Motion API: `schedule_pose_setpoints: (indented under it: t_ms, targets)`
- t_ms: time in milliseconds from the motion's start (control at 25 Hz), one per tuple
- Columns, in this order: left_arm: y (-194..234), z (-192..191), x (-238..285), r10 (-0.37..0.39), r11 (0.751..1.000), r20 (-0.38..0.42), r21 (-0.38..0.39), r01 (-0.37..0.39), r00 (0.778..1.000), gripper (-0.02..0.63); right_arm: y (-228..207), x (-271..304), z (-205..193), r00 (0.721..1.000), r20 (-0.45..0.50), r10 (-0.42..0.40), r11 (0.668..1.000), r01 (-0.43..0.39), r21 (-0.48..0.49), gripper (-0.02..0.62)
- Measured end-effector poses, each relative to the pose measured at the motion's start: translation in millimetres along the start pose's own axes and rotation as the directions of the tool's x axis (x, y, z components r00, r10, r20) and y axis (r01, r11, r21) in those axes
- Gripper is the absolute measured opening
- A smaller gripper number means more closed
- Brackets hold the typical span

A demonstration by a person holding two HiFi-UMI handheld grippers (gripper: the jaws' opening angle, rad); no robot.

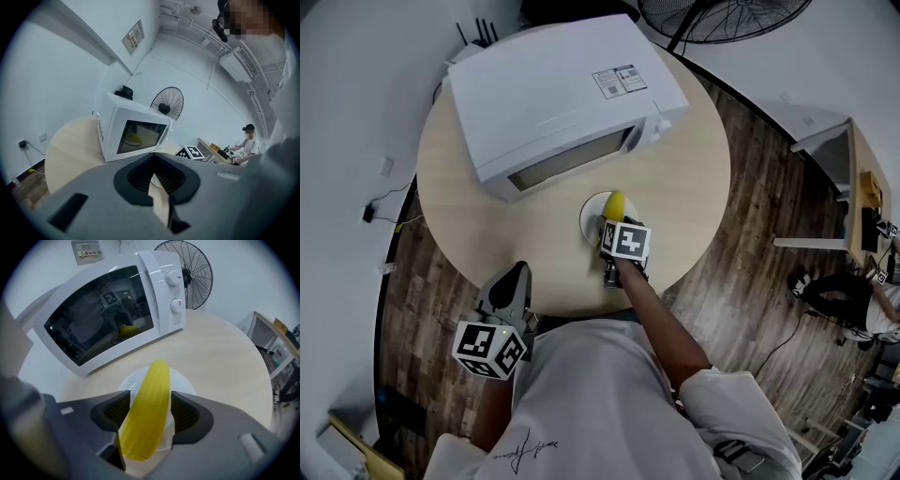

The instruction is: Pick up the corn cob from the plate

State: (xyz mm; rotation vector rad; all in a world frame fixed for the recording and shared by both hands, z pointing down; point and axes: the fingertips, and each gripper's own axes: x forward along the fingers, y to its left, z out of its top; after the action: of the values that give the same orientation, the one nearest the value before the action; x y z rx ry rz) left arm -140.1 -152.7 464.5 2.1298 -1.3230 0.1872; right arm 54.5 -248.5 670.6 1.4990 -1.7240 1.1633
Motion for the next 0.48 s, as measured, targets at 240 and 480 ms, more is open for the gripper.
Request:
schedule_pose_setpoints:
  t_ms: [240,480]
  targets:
    - [2.6,1.8,0.2,0.005,1.000,-0.003,-0.004,-0.005,1.000,-0.002,-1.1,9.5,-2.3,1.000,-0.015,-0.020,0.999,0.020,0.028,0.275]
    - [2.4,1.5,0.2,0.002,1.000,-0.007,-0.003,-0.002,1.000,-0.002,-3.7,16.1,-1.2,0.999,-0.020,-0.050,0.997,0.051,0.063,0.275]
